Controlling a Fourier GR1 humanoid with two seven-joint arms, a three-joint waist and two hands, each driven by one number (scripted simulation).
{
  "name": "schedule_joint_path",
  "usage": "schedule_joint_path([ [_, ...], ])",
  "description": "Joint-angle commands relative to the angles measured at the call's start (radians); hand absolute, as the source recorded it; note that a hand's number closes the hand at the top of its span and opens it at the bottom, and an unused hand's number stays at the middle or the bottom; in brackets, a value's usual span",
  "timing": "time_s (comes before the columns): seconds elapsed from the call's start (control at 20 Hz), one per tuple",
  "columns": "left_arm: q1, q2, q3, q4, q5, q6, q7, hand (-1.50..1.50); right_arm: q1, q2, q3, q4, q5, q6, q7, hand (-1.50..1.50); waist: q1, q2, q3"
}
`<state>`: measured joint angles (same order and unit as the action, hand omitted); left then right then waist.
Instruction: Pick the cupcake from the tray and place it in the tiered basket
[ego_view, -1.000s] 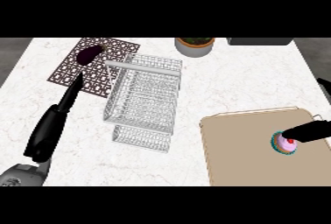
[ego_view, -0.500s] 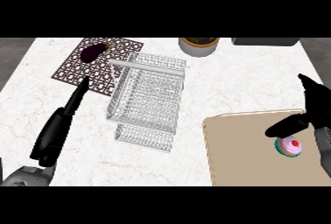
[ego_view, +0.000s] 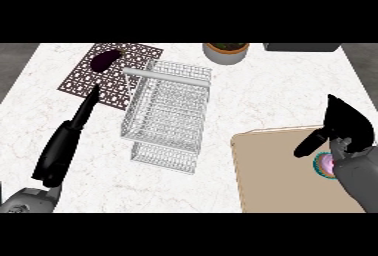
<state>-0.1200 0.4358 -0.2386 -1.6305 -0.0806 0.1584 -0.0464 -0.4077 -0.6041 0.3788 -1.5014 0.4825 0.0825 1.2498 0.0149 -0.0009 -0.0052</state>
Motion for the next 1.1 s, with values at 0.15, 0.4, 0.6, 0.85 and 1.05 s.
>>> schedule_joint_path([
  [0.15, -0.006, 0.003, 0.038, 0.013, 0.009, -0.001, -0.004, 0.00, -0.002, 0.103, -0.015, 0.105, 0.097, 0.067, 0.238, -1.50, -0.016, -0.002, 0.002],
  [0.4, 0.012, -0.013, 0.017, -0.003, -0.016, 0.005, -0.001, 0.00, -0.002, 0.155, -0.047, 0.105, 0.093, 0.160, 0.238, -1.50, -0.024, -0.005, 0.002],
  [0.6, 0.038, -0.001, 0.030, -0.014, -0.008, -0.007, -0.004, 0.00, 0.041, 0.217, -0.058, 0.116, 0.132, 0.155, 0.238, -1.50, -0.023, -0.006, 0.001],
  [0.85, 0.060, -0.005, 0.032, -0.051, -0.002, -0.014, 0.004, 0.00, 0.056, 0.161, -0.127, 0.043, 0.198, 0.195, 0.237, -1.50, -0.024, -0.009, 0.002],
  [1.05, 0.048, -0.031, 0.033, 0.012, -0.025, 0.003, -0.031, 0.00, 0.078, 0.161, -0.147, 0.003, 0.282, 0.192, 0.237, -1.50, -0.032, -0.006, 0.002],
])
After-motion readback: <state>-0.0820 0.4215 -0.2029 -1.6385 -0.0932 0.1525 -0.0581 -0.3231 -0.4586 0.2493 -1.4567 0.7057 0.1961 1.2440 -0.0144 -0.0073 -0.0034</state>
